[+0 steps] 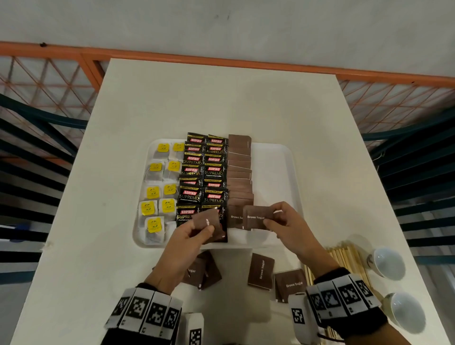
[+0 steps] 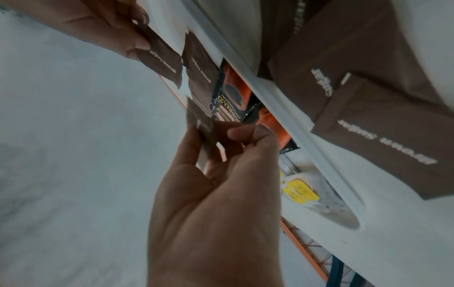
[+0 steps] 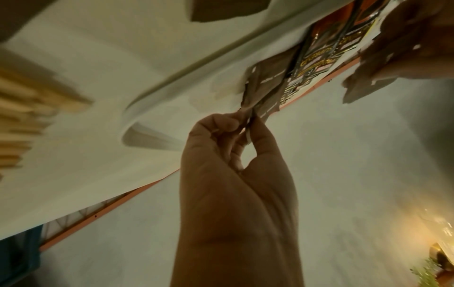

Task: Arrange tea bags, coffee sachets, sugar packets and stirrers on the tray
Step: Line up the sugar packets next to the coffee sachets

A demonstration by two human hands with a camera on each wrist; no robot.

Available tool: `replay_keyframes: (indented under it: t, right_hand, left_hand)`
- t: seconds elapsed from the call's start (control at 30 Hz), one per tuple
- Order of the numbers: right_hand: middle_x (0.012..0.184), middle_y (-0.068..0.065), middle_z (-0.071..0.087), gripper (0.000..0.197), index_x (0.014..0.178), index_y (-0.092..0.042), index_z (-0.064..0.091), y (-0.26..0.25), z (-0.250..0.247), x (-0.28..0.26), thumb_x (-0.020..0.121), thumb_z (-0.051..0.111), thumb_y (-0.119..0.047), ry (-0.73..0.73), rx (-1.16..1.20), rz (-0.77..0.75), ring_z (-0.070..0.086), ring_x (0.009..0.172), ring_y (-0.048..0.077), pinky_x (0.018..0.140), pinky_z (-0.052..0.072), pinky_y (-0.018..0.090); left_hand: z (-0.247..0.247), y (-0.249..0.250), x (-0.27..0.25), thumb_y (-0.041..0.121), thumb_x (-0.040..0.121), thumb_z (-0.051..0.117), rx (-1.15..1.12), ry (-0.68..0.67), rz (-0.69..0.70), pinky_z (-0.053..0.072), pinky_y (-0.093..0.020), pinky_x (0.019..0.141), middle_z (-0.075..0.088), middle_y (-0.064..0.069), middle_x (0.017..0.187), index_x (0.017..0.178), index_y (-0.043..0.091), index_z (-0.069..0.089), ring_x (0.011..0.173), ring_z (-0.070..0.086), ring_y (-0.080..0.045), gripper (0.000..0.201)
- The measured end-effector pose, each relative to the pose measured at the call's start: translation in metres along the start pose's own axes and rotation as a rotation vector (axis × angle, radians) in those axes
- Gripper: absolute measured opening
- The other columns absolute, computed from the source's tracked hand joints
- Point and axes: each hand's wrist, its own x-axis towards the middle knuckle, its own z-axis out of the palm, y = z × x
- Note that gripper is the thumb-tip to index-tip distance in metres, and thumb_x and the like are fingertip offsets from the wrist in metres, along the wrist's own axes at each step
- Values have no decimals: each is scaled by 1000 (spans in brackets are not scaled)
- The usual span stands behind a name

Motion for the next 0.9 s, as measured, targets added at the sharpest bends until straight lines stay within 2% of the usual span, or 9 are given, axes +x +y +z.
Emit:
replay_keyframes:
  t: [0.07,0.13,0.37,0.47,0.57,0.63,0.7,0.8,0.9]
  right_hand:
    - [91,3,64,29,111,-27,50,1,-2,0,90,53,-7,-18,-6,-8,57,74,10,60,44,14]
    - [93,2,61,39,118,-32,49,0,-1,0,90,51,-5,-43,-7,-22,57,73,12,61,46,17]
    - [81,2,65,33,106,-31,58,6,13,3,87,56,-4,-86,40,-96,58,66,14,57,47,18]
    - [78,3,67,28,106,-32,58,7,15,6,89,56,-9,-81,13,-116,57,65,12,57,45,17]
    - [85,3,67,26,109,-29,58,6,17,8,90,56,-12,-102,-59,-137,59,68,9,58,46,16]
    - [85,-1,65,26,109,-27,60,5,20,11,89,57,-11,-94,-142,-173,60,66,2,59,45,10]
    - [85,-8,59,26,109,-23,63,5,23,13,87,60,-11,-56,-235,-213,56,64,-4,62,42,3]
    - [90,-6,55,26,109,-21,64,8,26,16,85,63,-12,-9,-336,-254,51,69,2,64,38,4]
    - [89,-1,53,25,107,-19,64,9,28,19,83,65,-13,30,-387,-268,50,70,8,65,36,5]
  left_hand:
    - [-1,-3,2,4,84,62,4,5,40,45,-14,64,69,-1,89,93,18,63,84,61,-14,17]
    - [-1,-3,2,1,83,63,-3,6,31,48,-12,59,68,-5,88,94,13,60,79,63,-14,16]
    - [1,-2,2,-2,88,54,-101,-31,-35,56,-21,64,66,-12,95,94,8,57,87,65,-20,12]
    - [-2,-4,1,0,86,58,2,-3,-12,52,-26,71,68,-11,92,91,11,59,87,64,-21,12]
    - [-6,-4,0,2,83,62,29,17,8,51,-33,76,70,-10,94,96,15,59,90,65,-23,18]
    - [-9,-2,-2,0,84,61,18,1,16,51,-29,71,69,-6,96,103,22,56,88,66,-19,29]
    - [-11,-3,-4,-2,84,60,49,-23,43,52,-26,72,67,-2,100,109,27,56,92,65,-15,39]
    - [-9,-3,-3,1,84,61,184,-44,100,53,-30,82,64,3,105,101,32,62,97,62,-11,35]
    - [-1,-3,1,9,85,63,259,-82,132,54,-28,83,68,5,104,99,34,64,97,63,-11,29]
